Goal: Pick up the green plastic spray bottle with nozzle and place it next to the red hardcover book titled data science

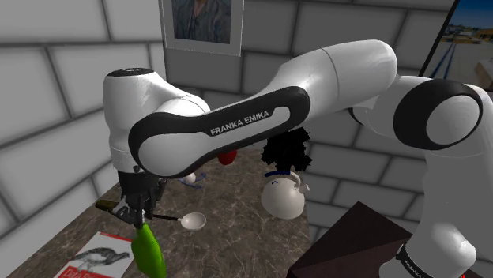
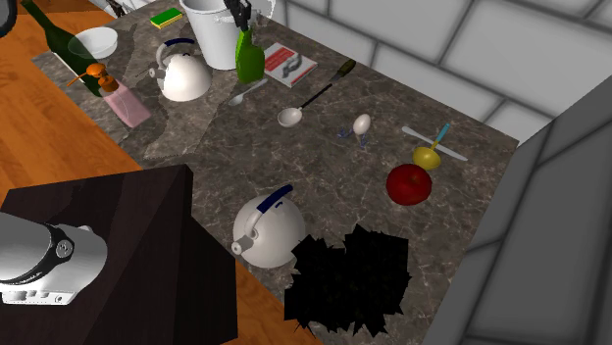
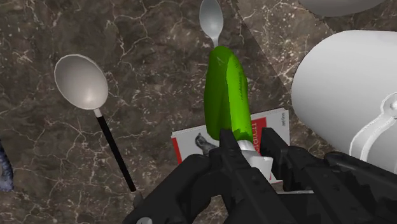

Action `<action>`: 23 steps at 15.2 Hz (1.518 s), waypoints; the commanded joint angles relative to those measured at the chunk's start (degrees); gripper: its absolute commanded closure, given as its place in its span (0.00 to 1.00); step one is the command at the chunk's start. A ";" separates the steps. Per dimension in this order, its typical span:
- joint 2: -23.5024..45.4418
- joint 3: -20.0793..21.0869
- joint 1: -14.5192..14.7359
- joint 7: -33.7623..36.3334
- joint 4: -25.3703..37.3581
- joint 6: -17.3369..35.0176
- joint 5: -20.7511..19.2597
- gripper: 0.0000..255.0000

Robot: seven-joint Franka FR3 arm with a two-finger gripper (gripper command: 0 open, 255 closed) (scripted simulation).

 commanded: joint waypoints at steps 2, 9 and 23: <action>0.53 -0.11 -0.04 0.13 -1.61 2.18 -0.18 1.00; 2.04 -0.37 -0.02 0.33 -3.58 5.63 -0.55 1.00; 1.09 -0.23 -0.12 0.22 -3.21 4.31 -0.35 0.00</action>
